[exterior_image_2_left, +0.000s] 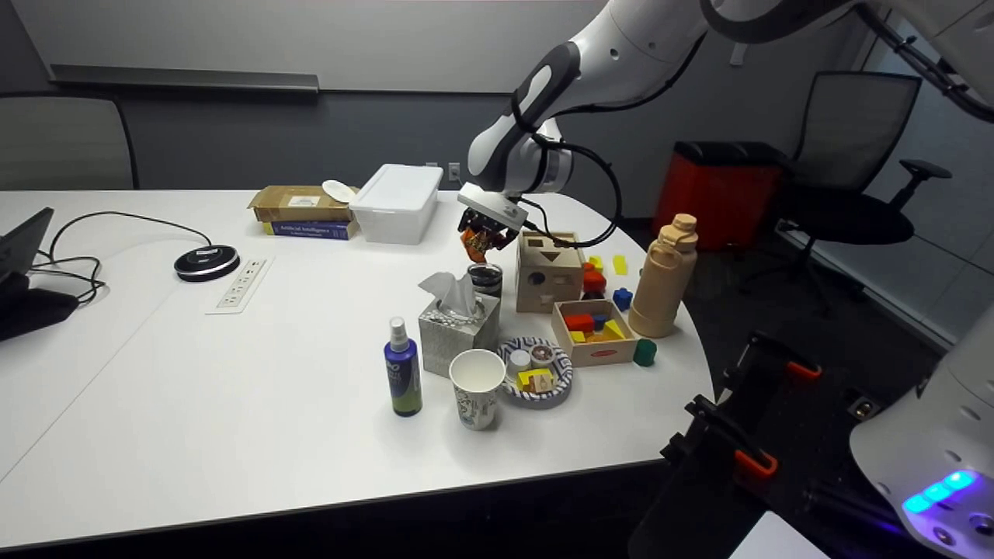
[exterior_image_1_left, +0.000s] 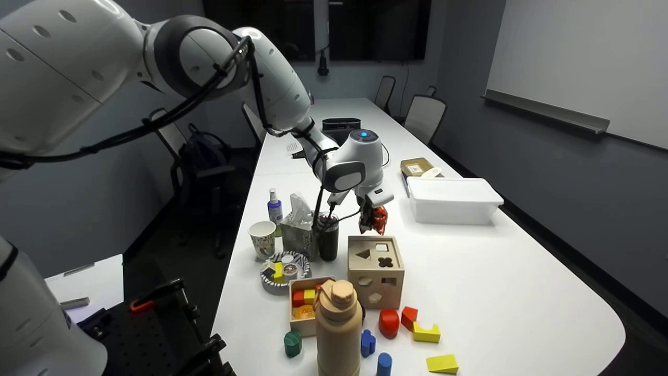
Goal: Move the orange packet forward
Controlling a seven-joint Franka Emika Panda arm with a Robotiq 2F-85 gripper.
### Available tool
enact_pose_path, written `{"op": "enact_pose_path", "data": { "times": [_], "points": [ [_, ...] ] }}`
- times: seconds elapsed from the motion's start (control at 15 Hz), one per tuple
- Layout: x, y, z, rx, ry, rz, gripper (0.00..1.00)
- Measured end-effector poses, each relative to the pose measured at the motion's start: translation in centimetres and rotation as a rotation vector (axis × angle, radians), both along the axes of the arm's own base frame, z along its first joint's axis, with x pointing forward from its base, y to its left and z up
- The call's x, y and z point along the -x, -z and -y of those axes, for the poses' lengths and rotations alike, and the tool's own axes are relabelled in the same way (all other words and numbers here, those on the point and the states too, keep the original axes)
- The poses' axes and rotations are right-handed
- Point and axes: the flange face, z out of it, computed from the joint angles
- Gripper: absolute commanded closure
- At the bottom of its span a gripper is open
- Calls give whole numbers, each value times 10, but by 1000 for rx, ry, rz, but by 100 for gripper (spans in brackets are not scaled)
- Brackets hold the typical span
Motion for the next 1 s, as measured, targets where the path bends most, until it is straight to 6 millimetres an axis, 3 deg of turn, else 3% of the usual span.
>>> {"op": "enact_pose_path", "data": {
  "times": [0.47, 0.87, 0.93, 1.0],
  "points": [
    [-14, 15, -17, -13, -36, -18, 100],
    [2, 65, -34, -69, -51, -191, 100],
    [3, 70, -38, -70, -44, -208, 81],
    [3, 73, -41, -67, -34, -218, 73]
  ]
}}
